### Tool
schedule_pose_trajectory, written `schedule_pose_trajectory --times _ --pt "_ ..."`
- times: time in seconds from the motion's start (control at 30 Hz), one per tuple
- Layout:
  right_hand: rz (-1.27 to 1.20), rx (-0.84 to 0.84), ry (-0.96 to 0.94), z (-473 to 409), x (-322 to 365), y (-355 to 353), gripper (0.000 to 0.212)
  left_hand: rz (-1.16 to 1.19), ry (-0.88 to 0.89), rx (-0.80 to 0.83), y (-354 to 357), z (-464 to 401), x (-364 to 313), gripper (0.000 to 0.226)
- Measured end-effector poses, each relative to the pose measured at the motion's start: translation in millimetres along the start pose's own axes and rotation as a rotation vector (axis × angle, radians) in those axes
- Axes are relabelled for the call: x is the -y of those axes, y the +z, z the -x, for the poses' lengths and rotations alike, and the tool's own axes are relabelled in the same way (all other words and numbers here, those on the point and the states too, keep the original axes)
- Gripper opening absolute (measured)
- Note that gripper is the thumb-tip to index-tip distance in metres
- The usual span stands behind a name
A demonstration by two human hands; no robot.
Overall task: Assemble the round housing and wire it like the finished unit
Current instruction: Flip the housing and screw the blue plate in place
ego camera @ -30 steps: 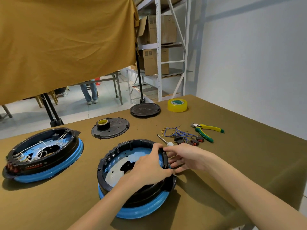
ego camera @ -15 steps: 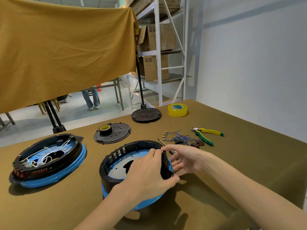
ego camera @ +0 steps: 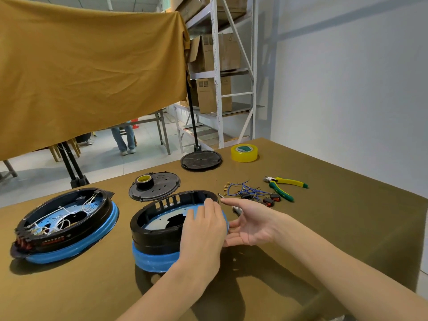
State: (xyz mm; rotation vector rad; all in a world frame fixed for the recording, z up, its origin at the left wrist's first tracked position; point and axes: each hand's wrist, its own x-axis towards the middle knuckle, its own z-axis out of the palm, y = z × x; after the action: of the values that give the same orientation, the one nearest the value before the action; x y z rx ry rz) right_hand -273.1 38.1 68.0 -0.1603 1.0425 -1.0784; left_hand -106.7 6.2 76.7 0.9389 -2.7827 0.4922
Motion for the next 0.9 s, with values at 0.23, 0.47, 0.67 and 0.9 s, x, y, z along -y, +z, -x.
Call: schedule_pose_trajectory --times 0.23,0.47,0.67,0.9 --pt "0.204 -0.035 -0.083 -8 -4 -1 0.073 0.126 -0.031 -0.061 13 8 15 0.089" --pt "0.422 -0.145 -0.39 -3 5 9 0.04 0.091 -0.133 -0.213 1 1 37 0.082" --pt "0.955 -0.437 -0.891 -19 7 21 0.032 0.139 -0.208 -0.286 -26 -17 67 0.076" --pt "0.802 -0.309 -1.042 -33 22 20 0.06 0.758 -0.312 -0.333 -62 -21 111 0.042"
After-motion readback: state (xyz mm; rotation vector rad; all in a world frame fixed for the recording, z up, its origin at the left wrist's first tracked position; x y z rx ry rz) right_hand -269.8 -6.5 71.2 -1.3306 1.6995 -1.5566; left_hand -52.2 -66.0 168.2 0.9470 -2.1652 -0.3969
